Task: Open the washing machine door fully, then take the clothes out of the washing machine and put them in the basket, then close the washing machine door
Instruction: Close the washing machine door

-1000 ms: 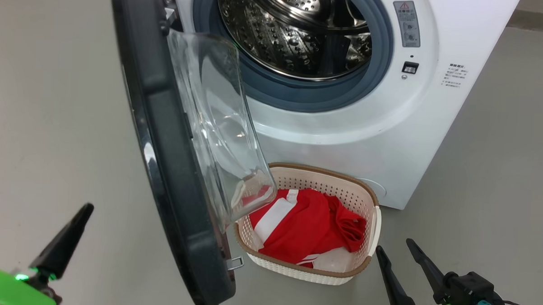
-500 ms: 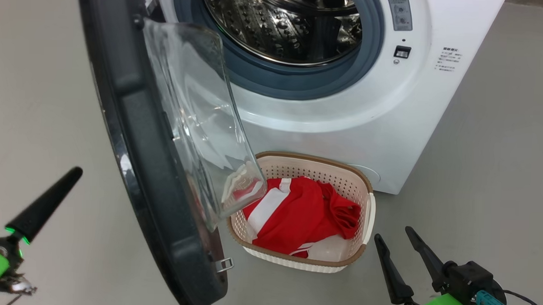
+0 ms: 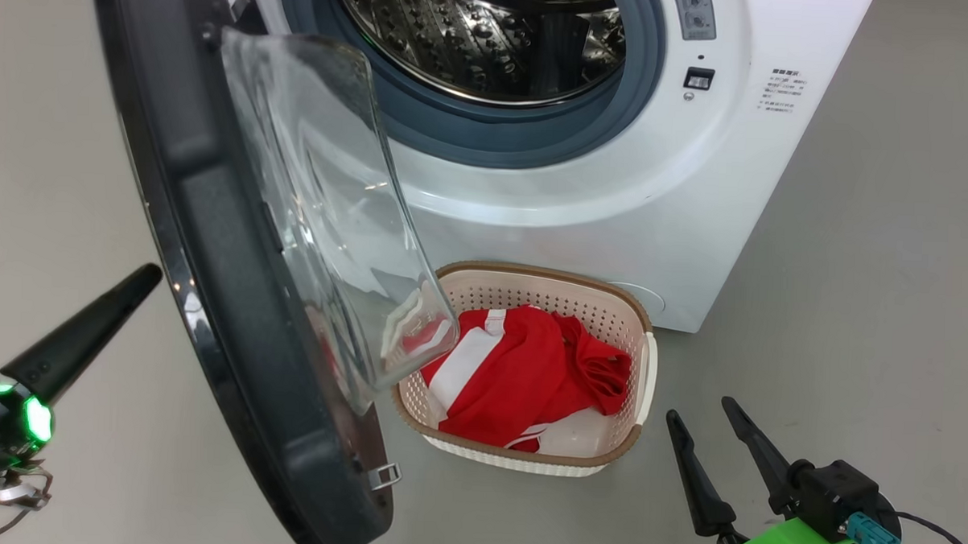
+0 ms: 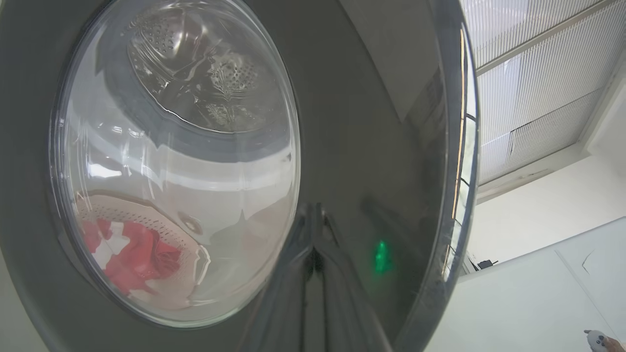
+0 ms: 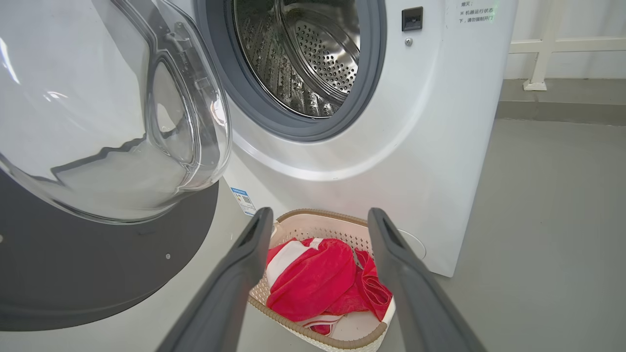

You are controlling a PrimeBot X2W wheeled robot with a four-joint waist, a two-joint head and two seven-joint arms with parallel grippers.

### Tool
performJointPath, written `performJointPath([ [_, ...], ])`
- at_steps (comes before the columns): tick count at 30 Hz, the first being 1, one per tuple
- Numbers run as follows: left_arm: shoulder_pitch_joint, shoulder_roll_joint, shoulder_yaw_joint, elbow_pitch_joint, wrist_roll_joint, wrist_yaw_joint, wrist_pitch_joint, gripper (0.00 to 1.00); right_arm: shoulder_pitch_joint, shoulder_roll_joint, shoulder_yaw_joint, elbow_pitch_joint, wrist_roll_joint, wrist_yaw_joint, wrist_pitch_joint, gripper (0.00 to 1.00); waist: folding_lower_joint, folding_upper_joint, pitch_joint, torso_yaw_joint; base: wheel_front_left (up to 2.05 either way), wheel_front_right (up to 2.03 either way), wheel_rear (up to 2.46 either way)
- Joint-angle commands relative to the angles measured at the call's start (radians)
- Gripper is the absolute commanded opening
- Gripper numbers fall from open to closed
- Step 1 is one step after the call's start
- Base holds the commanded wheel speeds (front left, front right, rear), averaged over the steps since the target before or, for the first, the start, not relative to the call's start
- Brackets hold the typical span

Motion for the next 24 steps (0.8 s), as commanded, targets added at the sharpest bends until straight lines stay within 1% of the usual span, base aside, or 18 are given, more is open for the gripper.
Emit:
performJointPath([
  [1, -0.053, 0.036, 0.062, -0.026, 0.011, -0.006, 0.015, 0.00, -0.039, 0.001, 0.022, -0.024, -0.001, 0.006, -0.006, 1.00, 0.0000, -0.0001, 0.001, -0.001, 0.00, 0.00, 0.00],
  [10, -0.067, -0.035, 0.117, -0.036, 0.065, -0.006, 0.138, 0.00, -0.044, 0.005, 0.023, -0.026, -0.001, 0.006, -0.006, 1.00, 0.0000, -0.0001, 0.007, -0.013, 0.00, 0.00, 0.00],
  [24, -0.118, -0.115, 0.177, -0.034, 0.111, -0.006, 0.259, 0.00, -0.055, 0.008, 0.022, -0.029, -0.001, 0.006, -0.006, 1.00, 0.0000, -0.0001, 0.027, -0.044, 0.00, 0.00, 0.00],
])
